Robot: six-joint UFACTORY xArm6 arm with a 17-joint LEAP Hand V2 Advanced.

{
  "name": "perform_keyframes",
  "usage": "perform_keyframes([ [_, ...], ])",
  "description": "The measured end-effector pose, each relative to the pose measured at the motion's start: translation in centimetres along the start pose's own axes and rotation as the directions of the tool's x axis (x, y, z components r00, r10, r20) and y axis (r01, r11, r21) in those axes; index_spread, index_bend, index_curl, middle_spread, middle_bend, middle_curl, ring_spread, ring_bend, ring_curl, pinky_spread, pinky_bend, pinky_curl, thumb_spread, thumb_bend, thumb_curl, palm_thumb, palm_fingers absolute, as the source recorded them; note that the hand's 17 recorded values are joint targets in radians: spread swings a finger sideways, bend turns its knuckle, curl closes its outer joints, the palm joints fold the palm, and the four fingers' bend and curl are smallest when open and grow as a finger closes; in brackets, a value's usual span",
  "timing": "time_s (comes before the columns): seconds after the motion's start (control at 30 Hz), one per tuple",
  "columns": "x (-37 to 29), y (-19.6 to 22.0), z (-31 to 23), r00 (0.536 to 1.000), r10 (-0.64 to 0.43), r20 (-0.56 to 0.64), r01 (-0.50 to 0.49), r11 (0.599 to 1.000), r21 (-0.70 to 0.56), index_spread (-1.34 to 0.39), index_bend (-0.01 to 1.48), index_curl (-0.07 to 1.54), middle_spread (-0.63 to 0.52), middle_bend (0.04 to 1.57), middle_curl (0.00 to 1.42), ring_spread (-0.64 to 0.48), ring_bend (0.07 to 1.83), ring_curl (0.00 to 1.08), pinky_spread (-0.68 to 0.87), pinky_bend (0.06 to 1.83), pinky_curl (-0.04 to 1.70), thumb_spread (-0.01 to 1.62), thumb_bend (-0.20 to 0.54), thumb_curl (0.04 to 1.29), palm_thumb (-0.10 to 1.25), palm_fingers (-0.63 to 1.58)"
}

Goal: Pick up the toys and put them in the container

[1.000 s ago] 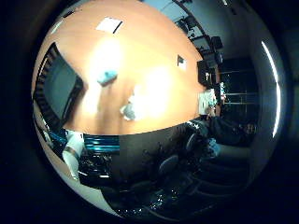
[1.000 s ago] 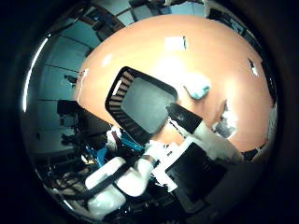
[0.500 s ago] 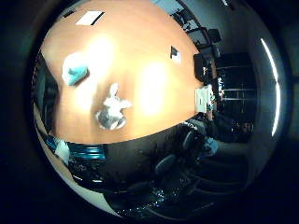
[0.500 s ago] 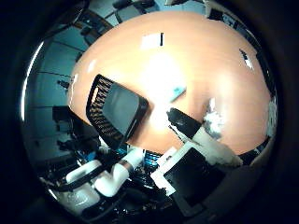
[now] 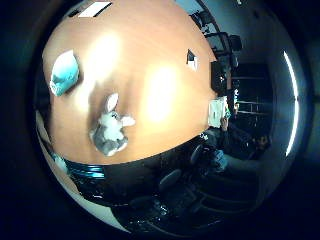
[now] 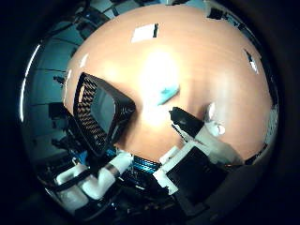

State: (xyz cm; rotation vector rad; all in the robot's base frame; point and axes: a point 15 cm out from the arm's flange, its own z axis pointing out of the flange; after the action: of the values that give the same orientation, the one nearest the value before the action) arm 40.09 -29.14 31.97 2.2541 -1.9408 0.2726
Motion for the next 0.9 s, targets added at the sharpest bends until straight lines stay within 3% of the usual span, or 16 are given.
perform_keyframes([
  [0.7,-6.2,-2.7,2.9,0.998,-0.045,0.035,0.046,0.998,-0.05,-0.39,0.17,0.29,-0.12,0.28,0.37,0.02,0.38,0.24,0.36,0.42,0.21,0.99,-0.024,0.33,0.74,0.29],
  [0.9,-8.7,-2.5,6.3,0.996,-0.065,0.063,0.069,0.995,-0.075,-0.39,0.17,0.29,-0.12,0.27,0.38,0.02,0.37,0.24,0.36,0.41,0.22,0.99,-0.025,0.33,0.74,0.29],
])
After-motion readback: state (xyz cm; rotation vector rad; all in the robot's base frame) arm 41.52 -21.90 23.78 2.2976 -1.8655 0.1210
